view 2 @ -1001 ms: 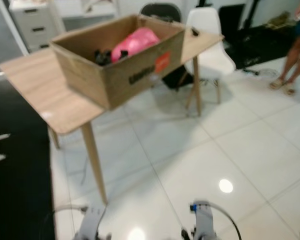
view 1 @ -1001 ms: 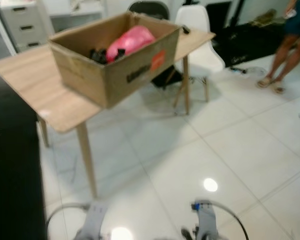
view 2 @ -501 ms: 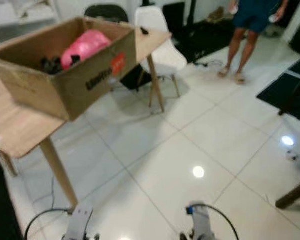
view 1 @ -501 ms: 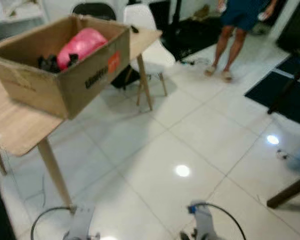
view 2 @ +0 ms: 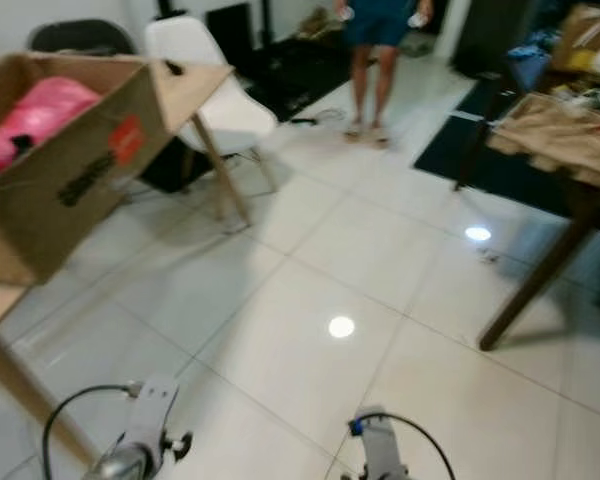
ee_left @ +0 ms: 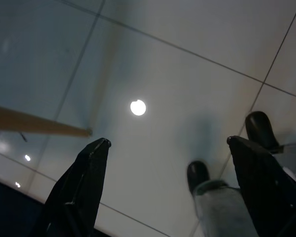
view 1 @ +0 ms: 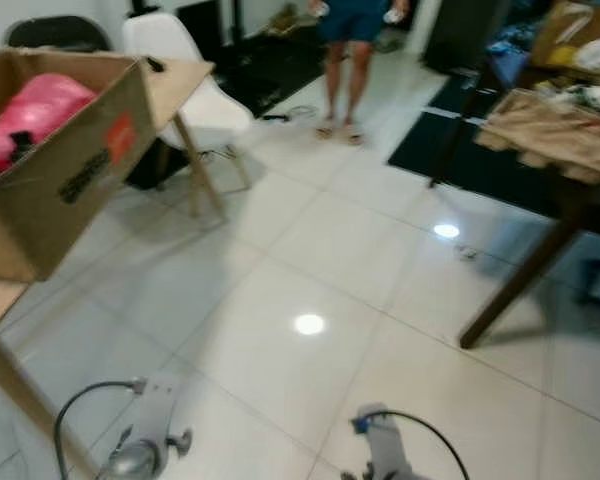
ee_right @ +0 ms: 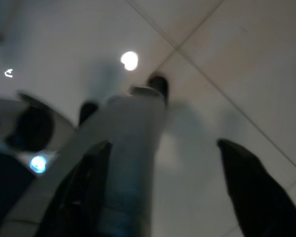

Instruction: Picking trash to rubbish bin

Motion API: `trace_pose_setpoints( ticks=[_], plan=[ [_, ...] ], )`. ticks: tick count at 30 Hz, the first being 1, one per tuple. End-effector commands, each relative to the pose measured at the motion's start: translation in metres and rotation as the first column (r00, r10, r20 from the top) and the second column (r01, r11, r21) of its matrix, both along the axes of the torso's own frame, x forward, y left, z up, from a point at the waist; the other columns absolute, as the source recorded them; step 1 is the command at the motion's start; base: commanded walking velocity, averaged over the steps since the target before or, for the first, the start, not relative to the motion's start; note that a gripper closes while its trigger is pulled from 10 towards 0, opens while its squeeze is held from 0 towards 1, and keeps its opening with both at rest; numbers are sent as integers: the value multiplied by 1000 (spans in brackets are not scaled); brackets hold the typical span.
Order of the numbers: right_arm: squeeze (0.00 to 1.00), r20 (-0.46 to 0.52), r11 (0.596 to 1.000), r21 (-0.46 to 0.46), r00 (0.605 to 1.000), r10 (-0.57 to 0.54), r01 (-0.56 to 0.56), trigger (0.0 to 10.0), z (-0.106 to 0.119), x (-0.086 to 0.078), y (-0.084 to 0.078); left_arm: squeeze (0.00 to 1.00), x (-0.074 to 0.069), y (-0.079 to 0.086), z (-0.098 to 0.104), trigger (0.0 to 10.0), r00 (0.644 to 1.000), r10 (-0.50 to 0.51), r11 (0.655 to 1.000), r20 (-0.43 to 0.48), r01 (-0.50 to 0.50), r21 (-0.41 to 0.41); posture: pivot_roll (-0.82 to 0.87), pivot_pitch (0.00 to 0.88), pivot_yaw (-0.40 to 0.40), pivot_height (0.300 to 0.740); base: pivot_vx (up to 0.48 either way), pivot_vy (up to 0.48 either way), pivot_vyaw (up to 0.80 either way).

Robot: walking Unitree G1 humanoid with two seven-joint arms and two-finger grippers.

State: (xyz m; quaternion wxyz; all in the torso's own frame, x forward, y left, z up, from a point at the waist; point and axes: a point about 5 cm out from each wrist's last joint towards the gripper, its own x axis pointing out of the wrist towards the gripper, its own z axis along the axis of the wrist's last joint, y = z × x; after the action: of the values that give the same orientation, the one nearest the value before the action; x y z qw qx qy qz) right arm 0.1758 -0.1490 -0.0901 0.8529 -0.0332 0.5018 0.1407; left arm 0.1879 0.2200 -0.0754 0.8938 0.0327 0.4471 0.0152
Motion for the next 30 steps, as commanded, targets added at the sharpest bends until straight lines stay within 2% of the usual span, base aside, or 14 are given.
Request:
trace_pose_setpoints(
  ticks=[1, 2, 3, 6, 8, 13, 19, 25, 30],
  plan=[
    [0, -16, 1000, -24, 1000, 20, -20, 10000, -1, -2, -6, 0, -6, 5, -2, 10000, 998, 57, 998, -12, -57, 1, 55, 48, -19, 740, 0, 0, -800],
    [0, -26, 999, -30, 999, -42, 41, 10000, -1, -2, -15, 0, -21, 5, -9, 10000, 996, 72, 997, -47, -73, -13, 52, 37, -33, 740, 0, 0, -800],
    [0, -26, 999, -30, 999, -42, 41, 10000, -1, -2, -15, 0, -21, 5, -9, 10000, 996, 72, 997, -47, -73, -13, 52, 37, -33, 740, 0, 0, -800],
    [0, -40, 998, -42, 998, -58, 56, 10000, -2, -6, -21, 0, -41, 6, -17, 10000, 990, 98, 995, -102, -100, -22, 51, 45, -40, 740, 0, 0, -800],
    [0, -45, 998, -52, 998, -42, 39, 10000, -3, -7, -22, 0, -46, 4, -19, 10000, 988, 98, 995, -116, -101, -25, 55, 38, -40, 740, 0, 0, -800],
    [0, -60, 997, -74, 998, -30, 25, 10000, -4, -11, -26, 0, -47, -4, -21, 10000, 989, 82, 995, -119, -89, -48, 75, 50, -45, 740, 0, 0, -800],
    [0, -75, 995, -81, 996, 49, -55, 10000, -6, -14, -19, 0, -39, -6, -18, 10000, 994, 72, 995, -83, -78, -66, 95, 56, -46, 740, 0, 0, -800],
    [0, -86, 995, -77, 995, 57, -64, 10000, -7, -17, -15, 0, -42, -5, -19, 10000, 994, 64, 994, -85, -71, -80, 105, 57, -38, 740, 0, 0, -800],
    [0, -99, 993, -78, 992, 82, -90, 10000, -9, -22, -12, 0, -45, -9, -20, 10000, 996, 19, 995, -91, -28, -93, 121, 65, -36, 740, 0, 0, -800]
  ],
)
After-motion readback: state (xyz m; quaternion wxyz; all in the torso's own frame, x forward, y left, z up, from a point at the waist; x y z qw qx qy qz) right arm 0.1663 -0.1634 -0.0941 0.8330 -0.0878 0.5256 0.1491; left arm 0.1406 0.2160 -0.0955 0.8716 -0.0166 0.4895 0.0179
